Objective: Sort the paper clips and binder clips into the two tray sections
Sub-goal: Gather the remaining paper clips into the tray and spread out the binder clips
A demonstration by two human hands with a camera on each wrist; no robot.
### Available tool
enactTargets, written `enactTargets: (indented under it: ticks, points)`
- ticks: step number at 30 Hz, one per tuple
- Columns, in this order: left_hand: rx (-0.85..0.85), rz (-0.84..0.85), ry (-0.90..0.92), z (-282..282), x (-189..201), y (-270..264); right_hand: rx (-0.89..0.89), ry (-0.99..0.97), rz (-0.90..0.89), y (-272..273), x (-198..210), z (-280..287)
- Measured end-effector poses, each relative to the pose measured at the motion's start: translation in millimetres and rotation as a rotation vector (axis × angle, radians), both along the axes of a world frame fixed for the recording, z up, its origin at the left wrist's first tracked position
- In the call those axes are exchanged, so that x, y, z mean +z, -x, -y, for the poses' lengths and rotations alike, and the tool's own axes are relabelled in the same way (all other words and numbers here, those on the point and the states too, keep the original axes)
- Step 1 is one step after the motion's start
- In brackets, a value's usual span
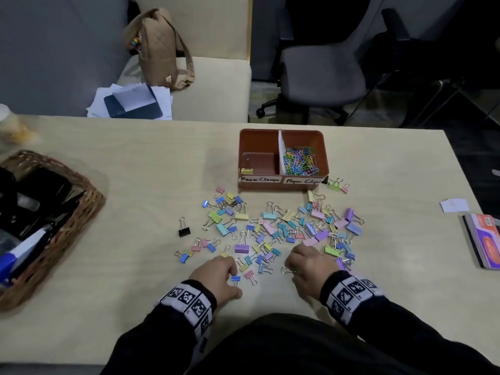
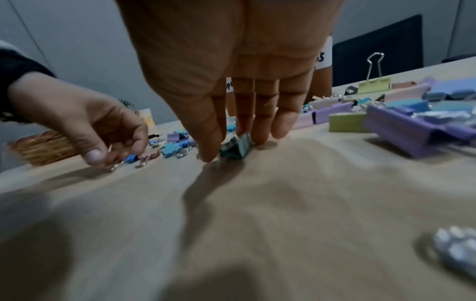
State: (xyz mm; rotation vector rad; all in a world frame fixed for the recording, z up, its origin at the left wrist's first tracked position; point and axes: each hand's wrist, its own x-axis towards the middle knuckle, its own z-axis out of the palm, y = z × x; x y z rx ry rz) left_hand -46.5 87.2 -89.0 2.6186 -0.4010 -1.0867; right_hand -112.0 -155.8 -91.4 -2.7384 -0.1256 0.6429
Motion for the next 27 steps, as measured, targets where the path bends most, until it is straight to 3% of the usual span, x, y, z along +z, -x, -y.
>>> enactTargets:
  ticks: [15, 23, 27]
  points:
    - [0.003, 0.104, 0.028, 5, -12, 4, -0.036, 0.038, 0.047, 29, -20, -12]
    - [0.025, 0.103, 0.016, 7, -15, 4, 0.029, 0.067, 0.096, 55, -23, -6]
    - [0.047, 0.103, 0.027, 7, -14, 5, 0.022, 0.003, 0.121, 60, -23, -1]
